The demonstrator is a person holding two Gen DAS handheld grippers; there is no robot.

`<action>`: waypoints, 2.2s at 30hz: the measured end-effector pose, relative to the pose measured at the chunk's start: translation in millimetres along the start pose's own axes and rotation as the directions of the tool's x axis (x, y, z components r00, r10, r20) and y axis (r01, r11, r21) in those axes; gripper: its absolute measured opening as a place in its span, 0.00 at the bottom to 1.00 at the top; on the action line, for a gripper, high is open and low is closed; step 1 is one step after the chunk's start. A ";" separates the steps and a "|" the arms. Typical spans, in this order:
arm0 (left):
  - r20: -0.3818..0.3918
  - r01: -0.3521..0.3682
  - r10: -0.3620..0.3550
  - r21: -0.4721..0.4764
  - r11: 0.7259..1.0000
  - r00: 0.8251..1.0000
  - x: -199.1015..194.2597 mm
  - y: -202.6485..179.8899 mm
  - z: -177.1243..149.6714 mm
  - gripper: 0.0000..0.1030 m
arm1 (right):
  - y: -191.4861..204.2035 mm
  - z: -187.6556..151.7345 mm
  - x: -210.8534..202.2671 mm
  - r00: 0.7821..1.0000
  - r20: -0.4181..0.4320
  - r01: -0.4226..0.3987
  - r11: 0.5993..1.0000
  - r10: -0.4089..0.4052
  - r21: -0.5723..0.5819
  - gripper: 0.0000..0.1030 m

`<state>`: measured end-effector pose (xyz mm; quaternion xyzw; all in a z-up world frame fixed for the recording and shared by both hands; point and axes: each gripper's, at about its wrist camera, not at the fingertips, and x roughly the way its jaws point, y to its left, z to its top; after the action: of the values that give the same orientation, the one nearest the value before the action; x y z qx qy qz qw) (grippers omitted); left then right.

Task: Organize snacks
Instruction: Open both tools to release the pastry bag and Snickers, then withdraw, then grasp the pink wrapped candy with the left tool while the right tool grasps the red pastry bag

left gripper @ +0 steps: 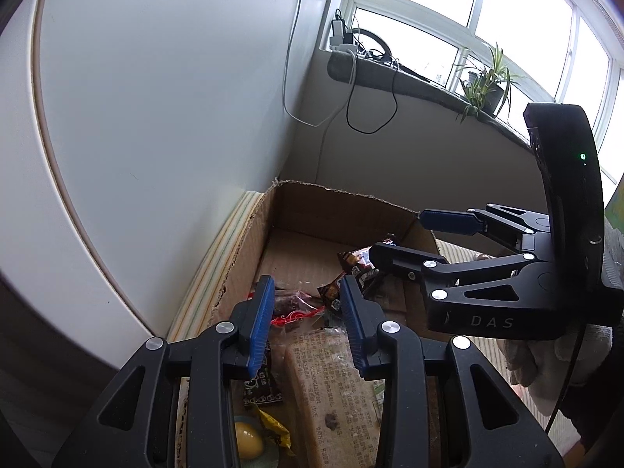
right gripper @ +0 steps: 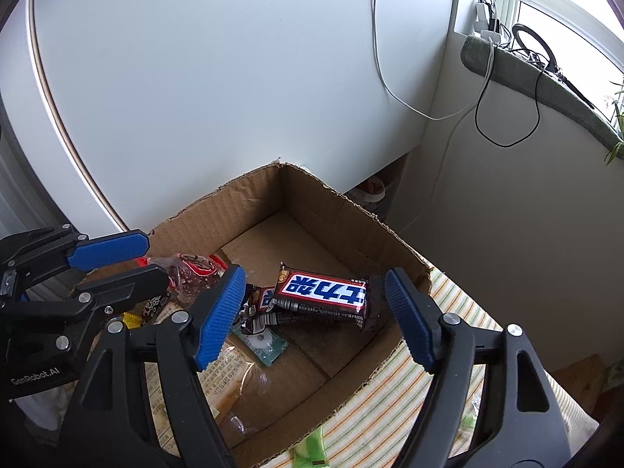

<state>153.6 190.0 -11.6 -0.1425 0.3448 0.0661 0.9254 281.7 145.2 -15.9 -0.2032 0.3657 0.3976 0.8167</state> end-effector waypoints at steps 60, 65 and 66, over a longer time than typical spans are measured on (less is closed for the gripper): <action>-0.235 0.284 -0.260 0.073 0.956 0.937 2.2 -198.2 -121.3 0.32 | -183.9 -177.3 -131.7 0.999 0.030 0.024 0.979 -0.031 0.205 0.92; -0.277 0.298 -0.274 0.047 0.953 0.921 14.3 -206.3 -128.5 0.32 | -195.8 -167.5 -117.7 0.998 0.036 -0.064 0.974 0.058 0.219 0.92; -0.281 0.296 -0.272 0.045 0.954 0.920 16.1 -207.5 -128.7 0.32 | -197.9 -165.4 -114.4 0.996 0.037 -0.085 0.971 0.079 0.224 0.92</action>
<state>131.8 -46.7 -69.8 -0.1584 0.4465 -0.1040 0.8745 319.8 -134.1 -28.4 -0.0887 0.4051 0.3896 0.8223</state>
